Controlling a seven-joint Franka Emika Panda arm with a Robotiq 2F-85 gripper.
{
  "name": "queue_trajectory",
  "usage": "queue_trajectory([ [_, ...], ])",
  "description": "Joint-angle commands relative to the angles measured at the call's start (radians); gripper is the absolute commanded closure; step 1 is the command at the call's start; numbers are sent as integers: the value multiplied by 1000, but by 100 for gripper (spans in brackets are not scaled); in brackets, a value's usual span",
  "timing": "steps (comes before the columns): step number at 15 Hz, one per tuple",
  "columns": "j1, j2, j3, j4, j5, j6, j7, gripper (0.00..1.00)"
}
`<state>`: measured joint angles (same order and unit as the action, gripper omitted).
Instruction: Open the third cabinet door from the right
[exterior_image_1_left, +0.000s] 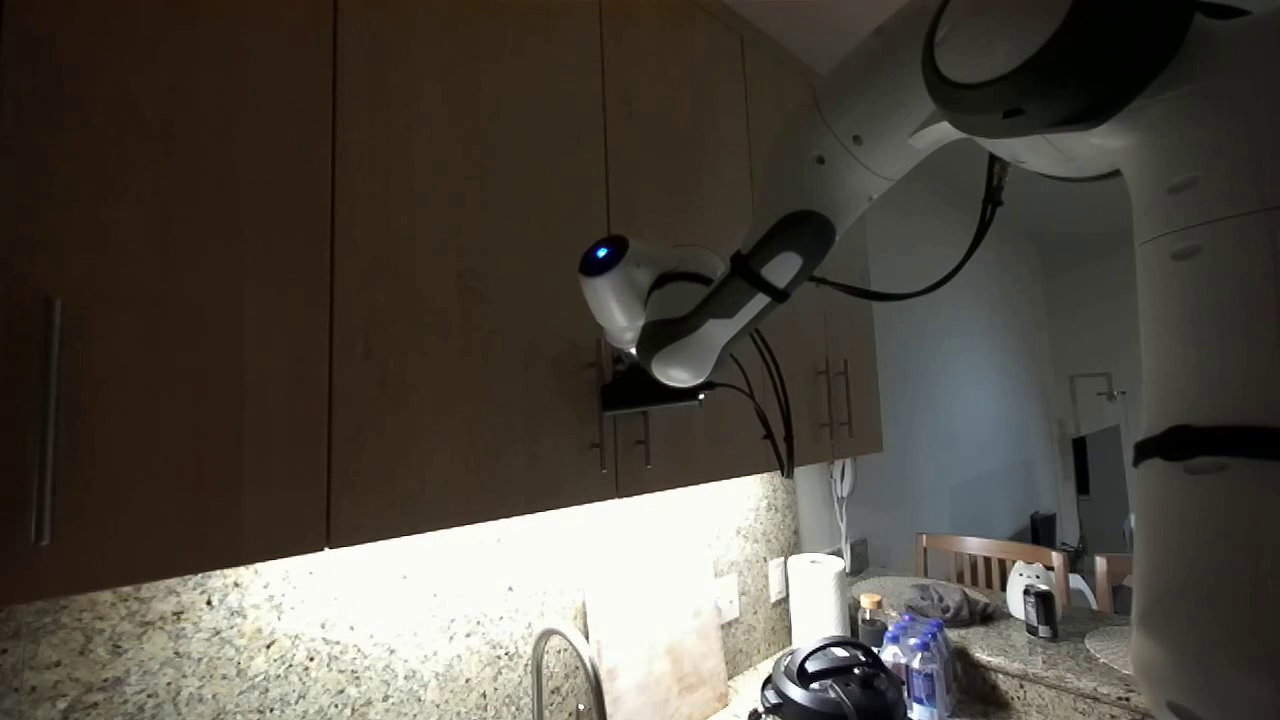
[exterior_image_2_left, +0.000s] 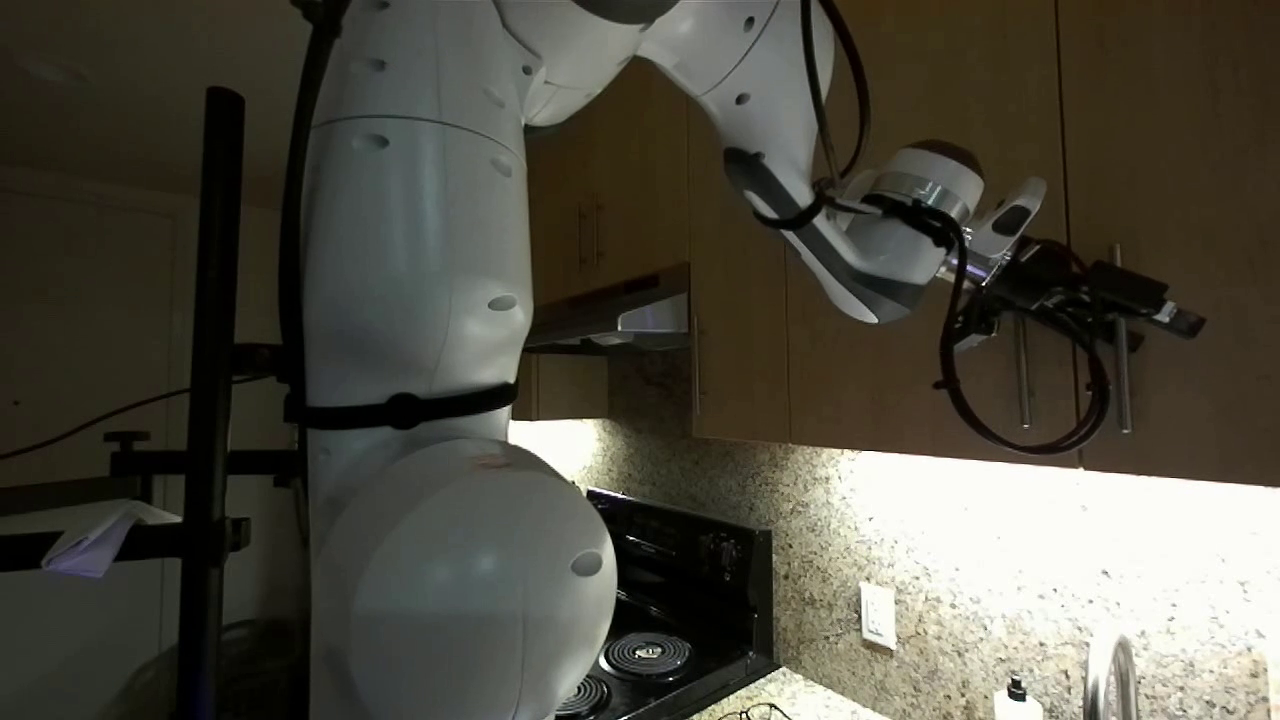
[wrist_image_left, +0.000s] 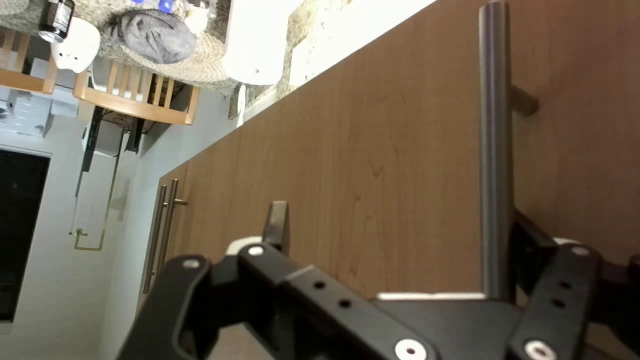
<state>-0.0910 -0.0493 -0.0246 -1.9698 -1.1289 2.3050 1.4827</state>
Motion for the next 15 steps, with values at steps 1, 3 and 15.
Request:
queue_trajectory([
  [1,-2,-33,-25,-63,48,-38,-1,0],
  [3,-3,-50,-27,-79,64,-34,1,0],
  [15,-16,-133,-63,-167,220,55,-101,0],
])
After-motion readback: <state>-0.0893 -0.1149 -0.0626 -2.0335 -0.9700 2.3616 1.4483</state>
